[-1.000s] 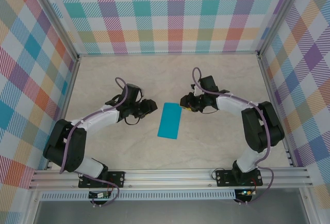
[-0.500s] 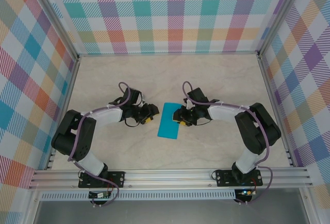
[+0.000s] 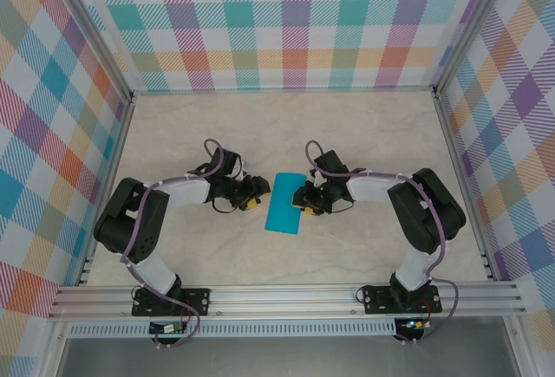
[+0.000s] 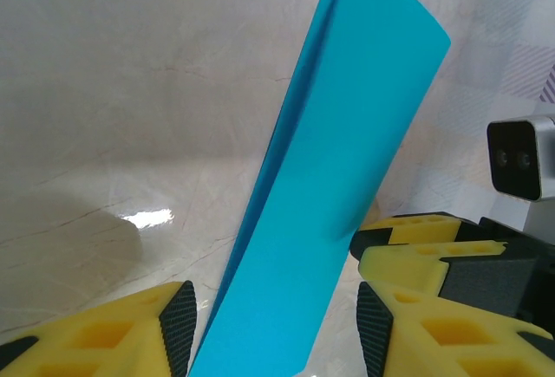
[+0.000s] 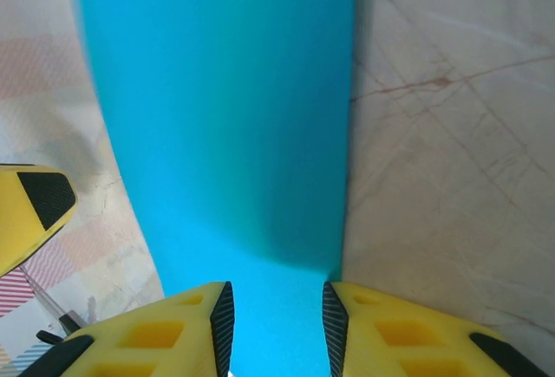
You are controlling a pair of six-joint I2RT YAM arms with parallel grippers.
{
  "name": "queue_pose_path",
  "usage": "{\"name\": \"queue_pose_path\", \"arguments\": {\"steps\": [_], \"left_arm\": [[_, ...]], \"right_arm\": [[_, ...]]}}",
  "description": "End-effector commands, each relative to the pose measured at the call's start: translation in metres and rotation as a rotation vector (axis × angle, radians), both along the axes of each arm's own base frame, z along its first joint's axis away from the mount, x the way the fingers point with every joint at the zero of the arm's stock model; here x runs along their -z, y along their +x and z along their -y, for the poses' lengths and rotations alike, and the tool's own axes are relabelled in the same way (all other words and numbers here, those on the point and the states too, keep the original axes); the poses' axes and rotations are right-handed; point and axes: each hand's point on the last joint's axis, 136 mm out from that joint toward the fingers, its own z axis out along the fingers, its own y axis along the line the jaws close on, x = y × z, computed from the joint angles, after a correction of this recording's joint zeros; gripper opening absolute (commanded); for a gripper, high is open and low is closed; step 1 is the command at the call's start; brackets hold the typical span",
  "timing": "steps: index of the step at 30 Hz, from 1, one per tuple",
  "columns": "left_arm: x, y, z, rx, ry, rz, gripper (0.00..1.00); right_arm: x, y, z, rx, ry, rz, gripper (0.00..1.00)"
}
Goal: Fold a paper plane with a square sheet of paper (pick it up from the middle)
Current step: Fold the triangle a second time at the center of the table.
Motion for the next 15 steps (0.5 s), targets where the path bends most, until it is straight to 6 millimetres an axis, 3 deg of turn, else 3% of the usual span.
{"name": "queue_pose_path", "arguments": {"steps": [1,15], "left_arm": [[-0.007,0.003,0.011,0.033,-0.026,0.013,0.54],[0.006,0.002,0.026,0.100,0.015,-0.011,0.55]], "right_arm": [[0.022,-0.011,0.013,0.005,-0.065,-0.051,0.35],[0.036,-0.018,0.023,0.002,-0.127,-0.075,0.32]]}}
